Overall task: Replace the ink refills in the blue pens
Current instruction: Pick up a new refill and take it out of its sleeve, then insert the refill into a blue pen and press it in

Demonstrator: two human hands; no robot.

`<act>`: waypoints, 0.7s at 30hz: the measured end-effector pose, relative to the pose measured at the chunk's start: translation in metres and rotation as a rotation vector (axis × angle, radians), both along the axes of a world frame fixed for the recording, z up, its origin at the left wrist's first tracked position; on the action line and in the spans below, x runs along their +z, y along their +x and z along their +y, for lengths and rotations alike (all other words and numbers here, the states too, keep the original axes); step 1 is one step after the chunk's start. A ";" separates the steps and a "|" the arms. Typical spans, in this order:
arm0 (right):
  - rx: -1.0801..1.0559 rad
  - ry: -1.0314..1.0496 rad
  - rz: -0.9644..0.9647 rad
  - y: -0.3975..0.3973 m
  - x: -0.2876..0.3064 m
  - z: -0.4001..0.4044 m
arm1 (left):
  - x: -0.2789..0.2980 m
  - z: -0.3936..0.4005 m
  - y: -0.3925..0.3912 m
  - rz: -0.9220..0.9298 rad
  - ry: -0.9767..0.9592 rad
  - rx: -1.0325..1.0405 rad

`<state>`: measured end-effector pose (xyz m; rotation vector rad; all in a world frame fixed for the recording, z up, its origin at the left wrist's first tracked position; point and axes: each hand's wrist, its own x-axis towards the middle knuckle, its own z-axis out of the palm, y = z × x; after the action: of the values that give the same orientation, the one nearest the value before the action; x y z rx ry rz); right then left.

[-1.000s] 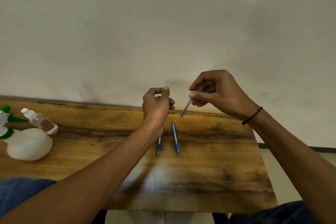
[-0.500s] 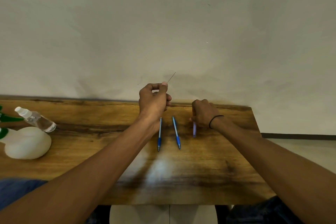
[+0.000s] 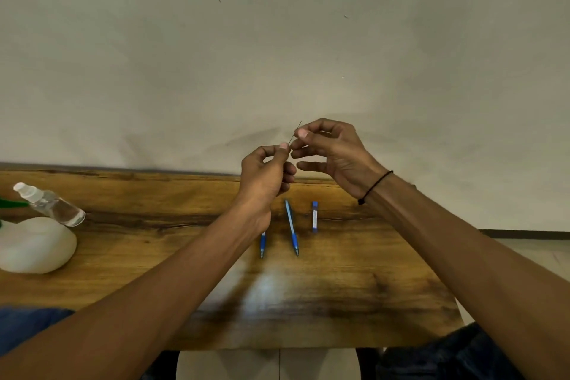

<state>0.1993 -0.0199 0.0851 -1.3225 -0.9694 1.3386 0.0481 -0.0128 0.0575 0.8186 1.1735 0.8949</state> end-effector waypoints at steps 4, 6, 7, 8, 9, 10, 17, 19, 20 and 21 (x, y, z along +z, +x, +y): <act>-0.034 0.020 -0.051 -0.003 -0.001 0.000 | -0.001 -0.003 0.001 -0.027 0.034 -0.036; -0.032 0.016 -0.077 -0.002 -0.002 0.000 | -0.001 -0.003 0.002 -0.029 0.050 -0.051; -0.031 0.015 -0.082 -0.002 -0.002 0.000 | -0.002 -0.003 0.002 -0.030 0.054 -0.055; -0.029 0.014 -0.084 -0.001 -0.003 0.001 | -0.002 -0.003 0.002 -0.031 0.054 -0.057; -0.029 0.013 -0.086 -0.001 -0.003 0.002 | -0.002 -0.003 0.001 -0.033 0.048 -0.058; -0.034 0.013 -0.089 0.000 -0.003 0.002 | -0.003 -0.001 0.000 -0.034 0.032 -0.064; -0.062 -0.013 -0.110 0.005 -0.005 0.003 | -0.052 0.028 -0.028 0.806 0.195 -0.391; -0.052 -0.024 -0.127 0.004 -0.006 0.003 | -0.076 0.028 -0.038 1.211 0.348 -0.555; -0.047 -0.027 -0.133 0.004 -0.006 0.004 | -0.087 0.027 -0.041 1.319 0.382 -0.604; -0.043 -0.029 -0.136 0.003 -0.007 0.004 | -0.097 0.026 -0.044 1.382 0.388 -0.638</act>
<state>0.2023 -0.0157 0.0782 -1.4636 -1.0107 1.2472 0.0041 0.0130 -0.0393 2.1504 1.7003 -0.1266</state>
